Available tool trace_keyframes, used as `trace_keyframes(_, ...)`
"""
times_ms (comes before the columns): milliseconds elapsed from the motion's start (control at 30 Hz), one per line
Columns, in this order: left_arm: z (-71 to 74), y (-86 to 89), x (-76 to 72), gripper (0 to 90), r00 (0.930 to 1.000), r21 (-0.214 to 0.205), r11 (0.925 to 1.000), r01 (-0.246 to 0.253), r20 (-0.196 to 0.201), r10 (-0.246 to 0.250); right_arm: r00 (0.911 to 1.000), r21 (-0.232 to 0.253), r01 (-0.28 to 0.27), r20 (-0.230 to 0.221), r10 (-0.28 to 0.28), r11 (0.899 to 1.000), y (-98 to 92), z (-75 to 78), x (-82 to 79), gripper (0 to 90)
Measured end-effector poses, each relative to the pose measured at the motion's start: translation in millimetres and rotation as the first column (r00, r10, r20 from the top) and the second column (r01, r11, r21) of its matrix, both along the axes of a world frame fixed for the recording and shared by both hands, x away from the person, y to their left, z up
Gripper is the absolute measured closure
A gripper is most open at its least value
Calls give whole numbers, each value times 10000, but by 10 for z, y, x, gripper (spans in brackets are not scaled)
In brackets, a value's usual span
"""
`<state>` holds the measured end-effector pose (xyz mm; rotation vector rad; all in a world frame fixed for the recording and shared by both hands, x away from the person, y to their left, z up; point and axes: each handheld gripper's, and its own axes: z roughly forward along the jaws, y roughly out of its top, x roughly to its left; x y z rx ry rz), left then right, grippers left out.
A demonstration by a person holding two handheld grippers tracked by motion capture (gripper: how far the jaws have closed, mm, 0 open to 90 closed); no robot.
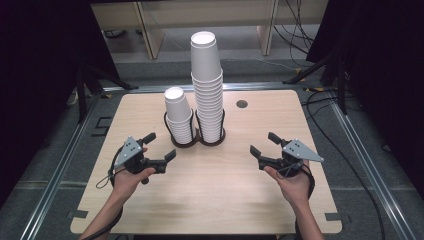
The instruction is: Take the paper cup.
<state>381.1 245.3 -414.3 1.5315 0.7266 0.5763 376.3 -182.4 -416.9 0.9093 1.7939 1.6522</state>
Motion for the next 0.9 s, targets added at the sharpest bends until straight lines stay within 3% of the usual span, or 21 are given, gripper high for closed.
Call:
trace_keyframes(33,0,0,0,0,10000,0,10000,0,0,0,10000,0,0,0,0,10000,0,0,0,180)
trace_keyframes(67,52,-37,30,0,9999,54,9999,141,79,-142,9993,-4,-40,372,40,10000,40,107,56,182)
trace_keyframes(200,314,-190,204,0,9979,167,9989,446,472,-454,9996,114,-265,64,264,9996,106,312,142,182)
trace_keyframes(233,314,-190,204,0,9979,167,9989,446,472,-454,9995,14,-298,120,297,9996,127,359,170,182)
trace_keyframes(267,430,-244,275,0,9963,243,9983,531,666,-546,9991,-78,-269,329,271,9996,152,402,202,182)
trace_keyframes(333,489,-267,313,0,9955,295,9978,591,728,-612,9988,-49,-475,140,475,9989,206,488,236,182)
trace_keyframes(367,609,-315,395,0,9940,469,9969,632,862,-671,9982,-194,-467,361,474,9987,227,526,273,182)
trace_keyframes(433,672,-340,435,0,9923,555,9955,770,928,-819,9984,-241,-455,339,463,9987,254,563,301,181)
trace_keyframes(500,785,-393,521,0,9903,673,9940,859,1033,-926,9974,-96,-644,316,647,9979,303,635,343,181)
trace_keyframes(533,875,-438,611,0,9897,676,9938,887,1070,-956,9967,77,-811,79,810,9967,349,707,372,180)
trace_keyframes(567,875,-438,611,0,9897,676,9938,887,1070,-956,9959,-65,-835,344,837,9965,353,742,405,180)
trace_keyframes(667,959,-500,743,0,9906,902,9918,904,942,-989,9960,27,-859,249,858,9963,387,804,435,179)
trace_keyframes(700,975,-521,782,0,9911,866,9923,891,911,-970,9954,-18,-766,567,766,9971,397,862,491,177)
trace_keyframes(833,1037,-602,940,0,9929,841,9926,881,726,-943,9942,-45,-958,477,959,9954,437,995,580,172)
trace_keyframes(867,1055,-621,981,0,9935,866,9926,851,685,-912,9929,-74,-976,671,979,9952,441,1034,619,173)
trace_keyframes(900,1072,-643,1018,0,9942,882,9929,794,656,-853,9935,-35,-1047,442,1047,9945,453,1078,636,173)
